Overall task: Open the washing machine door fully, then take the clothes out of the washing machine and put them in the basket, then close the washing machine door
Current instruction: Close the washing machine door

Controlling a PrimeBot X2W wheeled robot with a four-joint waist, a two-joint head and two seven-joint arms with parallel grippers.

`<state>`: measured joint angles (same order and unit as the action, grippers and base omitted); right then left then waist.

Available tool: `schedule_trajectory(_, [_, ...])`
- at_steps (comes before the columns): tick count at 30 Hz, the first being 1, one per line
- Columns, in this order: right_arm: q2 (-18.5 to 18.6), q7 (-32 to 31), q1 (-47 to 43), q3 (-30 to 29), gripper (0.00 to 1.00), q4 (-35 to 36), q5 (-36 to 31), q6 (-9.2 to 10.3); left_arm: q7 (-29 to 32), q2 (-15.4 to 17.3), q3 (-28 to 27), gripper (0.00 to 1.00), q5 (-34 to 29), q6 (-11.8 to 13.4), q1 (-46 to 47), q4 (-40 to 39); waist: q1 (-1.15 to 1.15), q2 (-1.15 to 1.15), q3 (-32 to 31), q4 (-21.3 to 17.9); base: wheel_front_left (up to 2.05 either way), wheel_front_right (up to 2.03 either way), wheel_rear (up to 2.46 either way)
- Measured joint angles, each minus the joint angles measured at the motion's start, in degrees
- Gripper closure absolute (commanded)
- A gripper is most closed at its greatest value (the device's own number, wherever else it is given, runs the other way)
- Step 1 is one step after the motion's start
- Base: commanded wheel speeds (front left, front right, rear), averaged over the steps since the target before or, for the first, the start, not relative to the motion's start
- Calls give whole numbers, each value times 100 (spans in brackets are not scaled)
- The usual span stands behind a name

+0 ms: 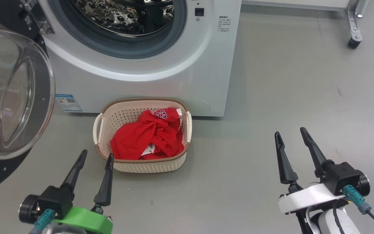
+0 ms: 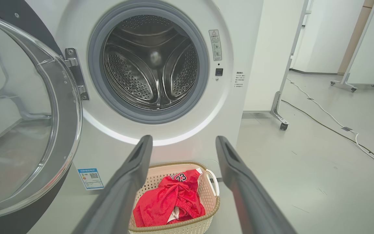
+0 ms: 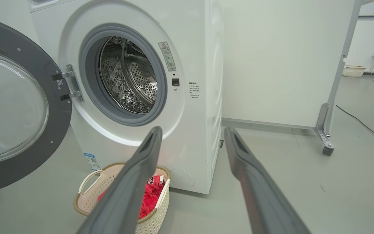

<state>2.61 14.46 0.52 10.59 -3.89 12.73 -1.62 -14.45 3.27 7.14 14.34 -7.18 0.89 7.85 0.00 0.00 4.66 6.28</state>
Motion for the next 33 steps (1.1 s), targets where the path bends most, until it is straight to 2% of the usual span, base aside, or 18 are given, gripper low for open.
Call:
schedule_trajectory(9, [0,-1,1,100,0,14,-71,-34,0,-18,-38,0,0,0,9,21,0,0,116,493,0,0,0])
schedule_trajectory(18, [4,-1,54,254,0,-55,-154,-179,0,-36,-276,0,1,16,18,-78,0,0,191,1162,0,0,0])
schedule_trajectory(29, [16,-1,135,274,0,-142,-177,-210,0,-52,-226,0,-33,18,18,-23,0,0,166,1958,0,0,0])
schedule_trajectory(33, [19,-1,157,438,0,-211,-177,-276,0,-59,-369,0,-34,36,12,-71,0,0,135,2248,0,0,0])
